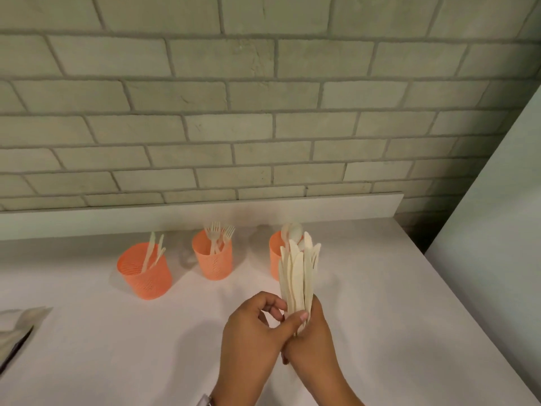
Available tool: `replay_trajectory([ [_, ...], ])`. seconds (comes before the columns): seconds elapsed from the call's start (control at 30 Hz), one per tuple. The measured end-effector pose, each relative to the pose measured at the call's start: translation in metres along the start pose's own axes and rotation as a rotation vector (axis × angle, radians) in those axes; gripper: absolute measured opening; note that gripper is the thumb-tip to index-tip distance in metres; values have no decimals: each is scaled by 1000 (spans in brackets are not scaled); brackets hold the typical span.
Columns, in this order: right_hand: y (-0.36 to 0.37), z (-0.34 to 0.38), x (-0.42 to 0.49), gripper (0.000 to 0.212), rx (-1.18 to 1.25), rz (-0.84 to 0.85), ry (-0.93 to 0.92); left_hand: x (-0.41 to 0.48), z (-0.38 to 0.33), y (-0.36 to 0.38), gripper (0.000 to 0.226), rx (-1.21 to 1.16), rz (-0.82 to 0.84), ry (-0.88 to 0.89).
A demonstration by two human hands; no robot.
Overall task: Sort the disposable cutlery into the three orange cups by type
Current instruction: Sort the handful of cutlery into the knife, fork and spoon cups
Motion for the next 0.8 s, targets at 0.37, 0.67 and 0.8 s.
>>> replay_trajectory([
  [0.37, 1, 0, -5, 67, 14, 142, -5, 8, 9, -11, 10, -307, 124, -226],
  [0.67, -11, 2, -3, 34, 335, 188, -22, 17, 14, -21, 11, -608, 264, -319],
  [0.8, -8, -7, 3, 19, 365, 199, 22, 27, 16, -44, 11, -655, 144, -287],
])
Point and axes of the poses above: each hand's wrist, its own x-axis towards the middle knuckle, its own y-axis out of the palm, z = x × y, the point moved 3 cm from there along x, towards the middle knuckle, and after that the axes turned 4 degrees about z, right-handed, at the moved point
